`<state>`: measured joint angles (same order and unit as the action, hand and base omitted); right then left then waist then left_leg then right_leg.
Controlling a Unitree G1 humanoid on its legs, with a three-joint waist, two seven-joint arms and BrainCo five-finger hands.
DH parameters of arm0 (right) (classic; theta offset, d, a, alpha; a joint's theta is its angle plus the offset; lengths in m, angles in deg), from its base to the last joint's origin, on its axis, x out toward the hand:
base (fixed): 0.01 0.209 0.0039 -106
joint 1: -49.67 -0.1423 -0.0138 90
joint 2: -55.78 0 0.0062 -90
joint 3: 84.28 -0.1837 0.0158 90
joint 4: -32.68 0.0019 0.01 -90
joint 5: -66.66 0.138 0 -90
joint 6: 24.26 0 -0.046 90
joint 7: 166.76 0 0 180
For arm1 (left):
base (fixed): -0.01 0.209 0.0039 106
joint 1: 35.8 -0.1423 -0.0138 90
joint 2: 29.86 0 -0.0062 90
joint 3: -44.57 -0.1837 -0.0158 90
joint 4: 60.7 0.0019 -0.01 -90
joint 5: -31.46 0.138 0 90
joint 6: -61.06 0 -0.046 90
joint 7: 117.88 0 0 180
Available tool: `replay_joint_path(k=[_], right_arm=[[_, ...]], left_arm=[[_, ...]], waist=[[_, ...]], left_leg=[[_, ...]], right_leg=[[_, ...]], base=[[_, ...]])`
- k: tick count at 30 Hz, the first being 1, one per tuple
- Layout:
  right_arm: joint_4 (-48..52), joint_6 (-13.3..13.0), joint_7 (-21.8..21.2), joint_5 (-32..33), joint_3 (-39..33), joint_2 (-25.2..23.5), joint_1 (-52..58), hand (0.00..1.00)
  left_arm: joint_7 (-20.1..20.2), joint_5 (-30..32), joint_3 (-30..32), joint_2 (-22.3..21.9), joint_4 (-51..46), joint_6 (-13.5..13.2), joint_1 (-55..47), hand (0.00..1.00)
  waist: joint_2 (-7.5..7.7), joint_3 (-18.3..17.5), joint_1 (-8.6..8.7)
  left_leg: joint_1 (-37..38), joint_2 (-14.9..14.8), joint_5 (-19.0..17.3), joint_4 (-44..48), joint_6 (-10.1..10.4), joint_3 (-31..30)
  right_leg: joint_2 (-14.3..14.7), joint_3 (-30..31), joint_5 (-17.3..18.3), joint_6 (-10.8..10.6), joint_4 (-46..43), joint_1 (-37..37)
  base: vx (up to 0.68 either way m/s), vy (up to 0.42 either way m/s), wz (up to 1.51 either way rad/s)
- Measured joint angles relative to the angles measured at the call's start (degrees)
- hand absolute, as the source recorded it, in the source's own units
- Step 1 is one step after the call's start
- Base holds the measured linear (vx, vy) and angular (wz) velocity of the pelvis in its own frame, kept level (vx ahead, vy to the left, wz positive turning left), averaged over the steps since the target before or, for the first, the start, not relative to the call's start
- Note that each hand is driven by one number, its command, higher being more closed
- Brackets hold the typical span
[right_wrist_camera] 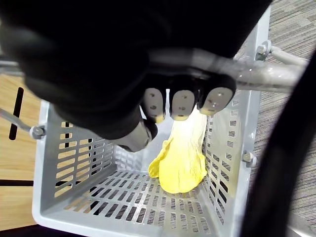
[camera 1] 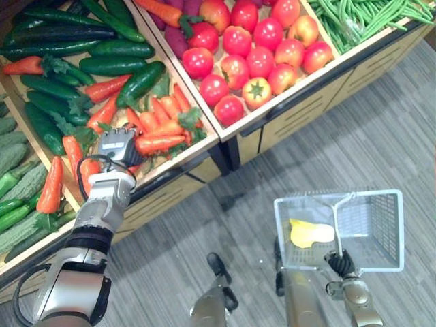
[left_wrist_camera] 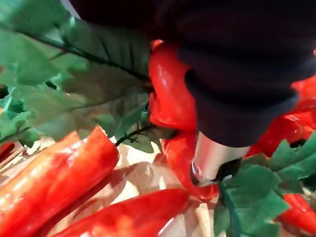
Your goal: Pick vegetable in the basket
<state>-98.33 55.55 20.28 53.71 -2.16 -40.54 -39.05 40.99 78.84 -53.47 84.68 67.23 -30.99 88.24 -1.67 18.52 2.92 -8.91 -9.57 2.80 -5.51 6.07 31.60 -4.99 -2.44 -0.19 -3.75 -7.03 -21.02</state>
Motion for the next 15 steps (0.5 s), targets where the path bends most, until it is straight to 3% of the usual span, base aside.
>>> replay_joint_path(k=[15], right_arm=[[-0.59, 0.85, -0.03, -0.11, -0.14, -0.05, 1.16, 1.0]], left_arm=[[2.19, 0.0, -0.08, -2.19, -0.64, 0.08, -0.5, 1.0]], waist=[[0.28, 0.05, 0.06]], left_leg=[[3.98, 0.08, 0.04, 0.01, -0.03, -1.0]], right_leg=[[-0.43, -1.16, -0.14, -0.11, 0.05, 4.69]], base=[[0.01, -0.004, 0.03]])
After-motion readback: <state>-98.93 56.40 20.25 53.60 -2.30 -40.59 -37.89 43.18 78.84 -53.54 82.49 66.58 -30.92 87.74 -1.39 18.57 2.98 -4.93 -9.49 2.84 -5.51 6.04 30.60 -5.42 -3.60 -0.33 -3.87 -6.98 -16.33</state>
